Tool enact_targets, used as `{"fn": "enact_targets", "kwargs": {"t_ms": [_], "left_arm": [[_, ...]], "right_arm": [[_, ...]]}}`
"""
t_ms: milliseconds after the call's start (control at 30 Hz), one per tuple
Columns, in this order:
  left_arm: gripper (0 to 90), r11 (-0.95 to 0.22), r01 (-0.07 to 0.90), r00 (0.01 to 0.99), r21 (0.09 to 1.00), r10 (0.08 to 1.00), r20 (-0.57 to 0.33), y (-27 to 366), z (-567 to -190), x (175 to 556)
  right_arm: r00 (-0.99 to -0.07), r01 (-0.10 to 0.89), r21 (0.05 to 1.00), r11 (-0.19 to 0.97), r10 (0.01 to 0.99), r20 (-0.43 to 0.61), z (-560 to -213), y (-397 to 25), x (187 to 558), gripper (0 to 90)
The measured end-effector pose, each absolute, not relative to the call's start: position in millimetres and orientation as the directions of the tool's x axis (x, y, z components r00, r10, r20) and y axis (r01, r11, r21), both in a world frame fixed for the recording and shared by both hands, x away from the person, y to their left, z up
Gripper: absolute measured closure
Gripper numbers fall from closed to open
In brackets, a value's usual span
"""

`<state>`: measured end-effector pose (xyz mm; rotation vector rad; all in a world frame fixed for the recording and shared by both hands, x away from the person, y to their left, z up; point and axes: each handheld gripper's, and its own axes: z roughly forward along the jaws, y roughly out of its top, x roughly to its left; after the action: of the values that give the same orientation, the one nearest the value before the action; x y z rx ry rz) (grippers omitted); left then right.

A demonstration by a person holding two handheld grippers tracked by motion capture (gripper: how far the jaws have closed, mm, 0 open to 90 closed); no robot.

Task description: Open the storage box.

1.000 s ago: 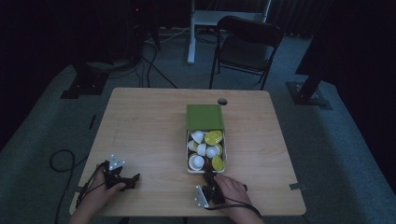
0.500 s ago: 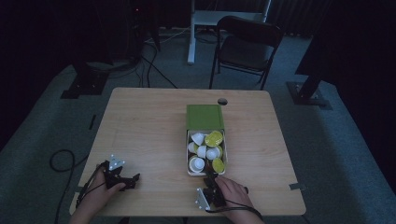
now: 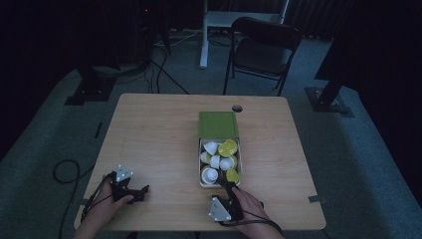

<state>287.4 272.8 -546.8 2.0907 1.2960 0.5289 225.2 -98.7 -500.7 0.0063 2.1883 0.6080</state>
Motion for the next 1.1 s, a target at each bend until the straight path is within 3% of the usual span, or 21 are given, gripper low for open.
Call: {"fn": "enact_targets", "kwargs": {"t_ms": [100, 233, 667, 1100], "left_arm": [[0.0, -0.331, 0.652, 0.44, 0.682, 0.898, 0.015, 272.9, -546.8, 287.4], [0.0, -0.331, 0.652, 0.44, 0.682, 0.898, 0.015, 272.9, -546.8, 287.4], [0.0, -0.332, 0.652, 0.441, 0.682, 0.898, 0.016, 272.9, -546.7, 287.4], [0.0, -0.332, 0.652, 0.44, 0.682, 0.898, 0.015, 272.9, -546.8, 287.4]], "right_arm": [[-0.639, -0.209, 0.434, 0.876, 0.214, -0.739, -498.1, -99.2, 225.0, 39.5], [-0.627, -0.184, 0.509, 0.841, 0.298, -0.719, -477.8, -107.4, 227.0, 34.3], [-0.575, -0.098, 0.678, 0.729, 0.514, -0.636, -443.1, -140.5, 240.9, 29.5], [-0.499, 0.037, 0.838, 0.544, 0.737, -0.456, -437.4, -182.5, 258.6, 25.9]]}}
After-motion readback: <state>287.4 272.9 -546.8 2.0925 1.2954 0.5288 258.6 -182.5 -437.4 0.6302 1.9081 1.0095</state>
